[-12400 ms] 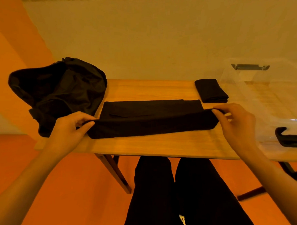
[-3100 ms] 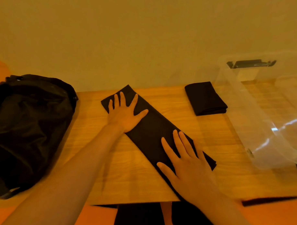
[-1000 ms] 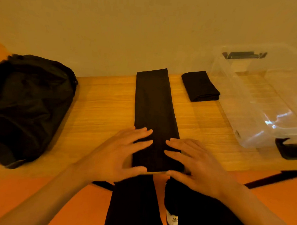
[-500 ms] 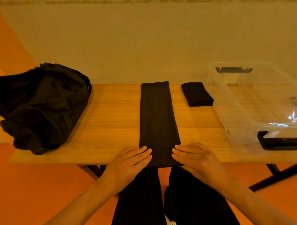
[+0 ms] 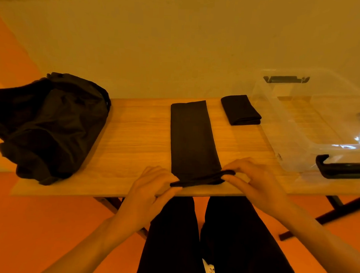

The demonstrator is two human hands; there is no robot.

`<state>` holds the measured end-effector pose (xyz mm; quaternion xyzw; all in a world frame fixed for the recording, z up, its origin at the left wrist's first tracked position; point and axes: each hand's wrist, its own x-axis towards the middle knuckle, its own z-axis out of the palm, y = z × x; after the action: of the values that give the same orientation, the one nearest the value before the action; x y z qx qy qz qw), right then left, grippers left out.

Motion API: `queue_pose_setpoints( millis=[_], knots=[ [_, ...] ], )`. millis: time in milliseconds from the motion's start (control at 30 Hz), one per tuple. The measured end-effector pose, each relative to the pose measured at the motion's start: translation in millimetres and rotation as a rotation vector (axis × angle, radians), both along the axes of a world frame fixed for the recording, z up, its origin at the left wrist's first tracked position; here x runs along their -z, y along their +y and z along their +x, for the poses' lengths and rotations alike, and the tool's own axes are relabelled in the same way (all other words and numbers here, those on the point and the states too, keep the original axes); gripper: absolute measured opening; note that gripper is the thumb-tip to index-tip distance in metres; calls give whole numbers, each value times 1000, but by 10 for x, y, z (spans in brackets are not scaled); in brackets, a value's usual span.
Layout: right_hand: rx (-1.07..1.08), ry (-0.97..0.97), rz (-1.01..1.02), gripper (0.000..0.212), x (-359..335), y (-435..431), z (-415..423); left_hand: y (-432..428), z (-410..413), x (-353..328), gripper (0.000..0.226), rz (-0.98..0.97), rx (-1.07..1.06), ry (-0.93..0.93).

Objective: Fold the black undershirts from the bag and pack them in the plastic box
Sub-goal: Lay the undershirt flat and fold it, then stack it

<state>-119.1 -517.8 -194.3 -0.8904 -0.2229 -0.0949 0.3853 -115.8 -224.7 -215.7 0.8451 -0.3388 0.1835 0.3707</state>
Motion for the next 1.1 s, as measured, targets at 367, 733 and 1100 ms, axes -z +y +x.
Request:
queue_pose_setpoints(
  millis=[367, 733, 1100],
  knots=[
    [263, 470, 244, 26, -171, 274, 1102, -328, 974, -310, 28, -300, -332, 637],
    [387, 474, 21, 23, 22, 327, 1455, -384, 1539, -105, 21, -100, -459, 778],
    [472, 384, -97, 27, 120, 365, 1447, -380, 1560, -64, 12, -57, -520, 770]
  ],
)
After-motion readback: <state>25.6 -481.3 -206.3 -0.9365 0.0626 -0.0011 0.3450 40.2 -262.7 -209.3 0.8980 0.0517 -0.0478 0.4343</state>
